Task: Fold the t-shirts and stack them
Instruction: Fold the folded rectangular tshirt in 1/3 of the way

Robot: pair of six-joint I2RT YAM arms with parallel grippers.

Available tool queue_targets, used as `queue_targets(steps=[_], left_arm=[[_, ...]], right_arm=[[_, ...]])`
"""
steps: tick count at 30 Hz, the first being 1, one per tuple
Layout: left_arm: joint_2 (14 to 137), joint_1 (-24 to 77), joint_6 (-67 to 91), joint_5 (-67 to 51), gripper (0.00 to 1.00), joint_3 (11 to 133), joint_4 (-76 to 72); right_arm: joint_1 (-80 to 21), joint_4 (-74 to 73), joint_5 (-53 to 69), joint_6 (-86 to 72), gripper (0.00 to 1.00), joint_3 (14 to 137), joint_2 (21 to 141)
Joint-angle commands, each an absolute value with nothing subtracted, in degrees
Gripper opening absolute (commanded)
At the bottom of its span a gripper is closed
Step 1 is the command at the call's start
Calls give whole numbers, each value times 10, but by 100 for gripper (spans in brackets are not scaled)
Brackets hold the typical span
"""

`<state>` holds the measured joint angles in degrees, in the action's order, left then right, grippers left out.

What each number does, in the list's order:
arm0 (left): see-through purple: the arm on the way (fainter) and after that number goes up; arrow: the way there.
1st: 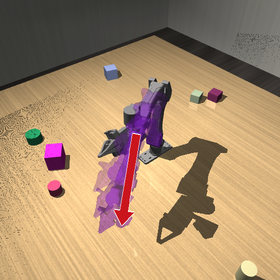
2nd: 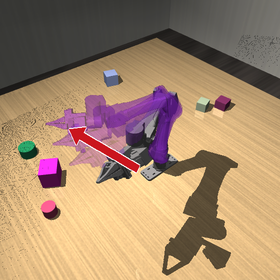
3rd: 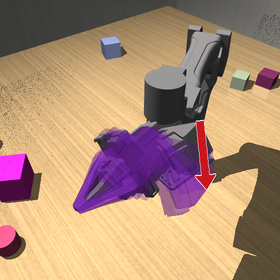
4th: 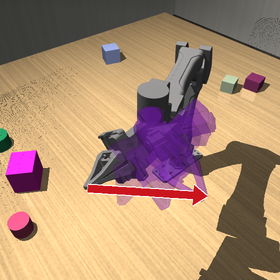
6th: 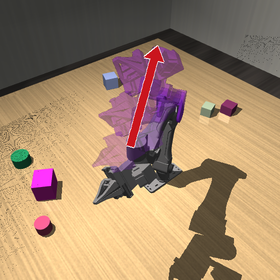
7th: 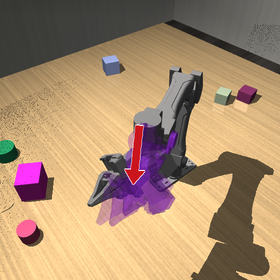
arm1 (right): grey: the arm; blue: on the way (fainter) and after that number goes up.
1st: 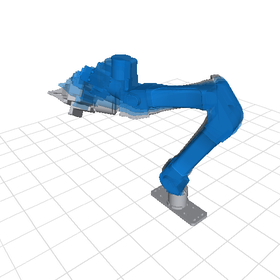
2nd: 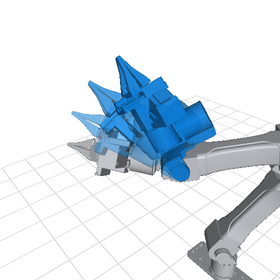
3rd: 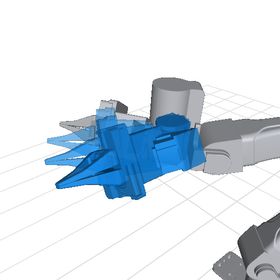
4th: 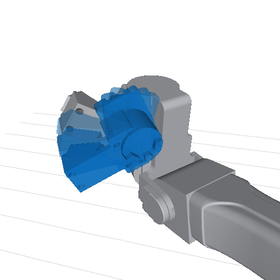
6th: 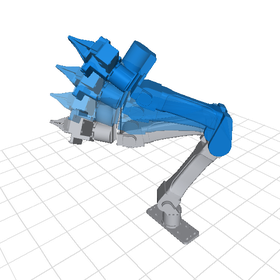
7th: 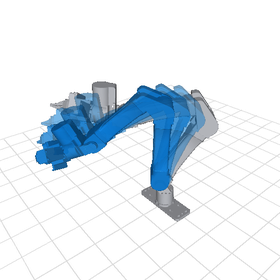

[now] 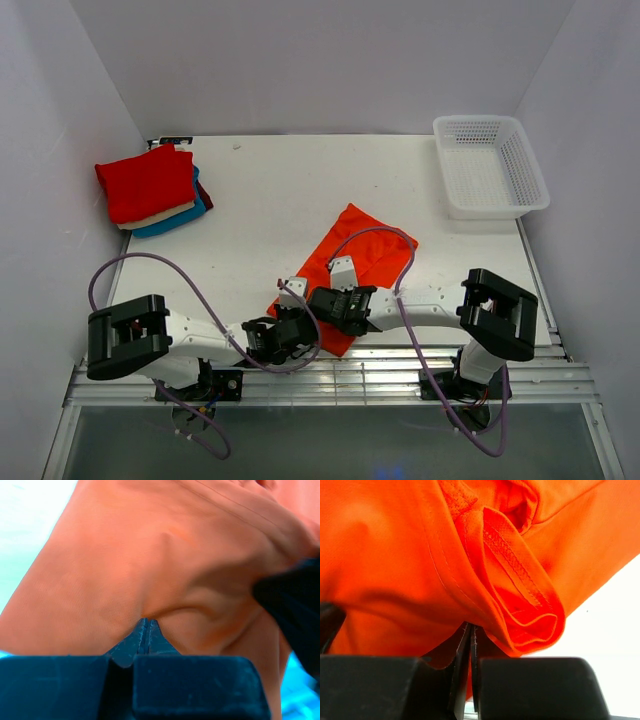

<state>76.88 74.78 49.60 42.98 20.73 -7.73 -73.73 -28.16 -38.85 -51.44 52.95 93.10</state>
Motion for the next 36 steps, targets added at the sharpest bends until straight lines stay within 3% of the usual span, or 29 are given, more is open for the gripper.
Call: queue_targets(steps=[1,13,22,26,27,31,32,33,35,36], left_arm=[[783,768,522,399,0,239,-56],[794,790,547,417,0,257,-36],[786,794,535,442,0,270,-18],[764,793,456,516,0,334,-3],[759,793,431,534,4,379,16],[736,789,285,614,46,484,-6],[724,779,258,621,52,498,-24],[712,772,204,609,56,510,-40],[659,728,154,558,64,523,-96],[641,707,135,469,65,528,-102]], right_arm=[[-744,-284,-410,-533,8,493,956],[-689,-205,-417,-474,8,465,977],[-673,-198,-437,-434,8,504,988],[-676,-260,-487,-402,8,574,946],[-679,-290,-498,-391,9,595,916],[-685,-323,-533,-300,22,708,832],[-684,-313,-533,-268,25,747,811],[-682,-296,-532,-187,38,764,793],[-666,-244,-513,-107,50,823,748],[-654,-230,-491,-31,61,845,738]])
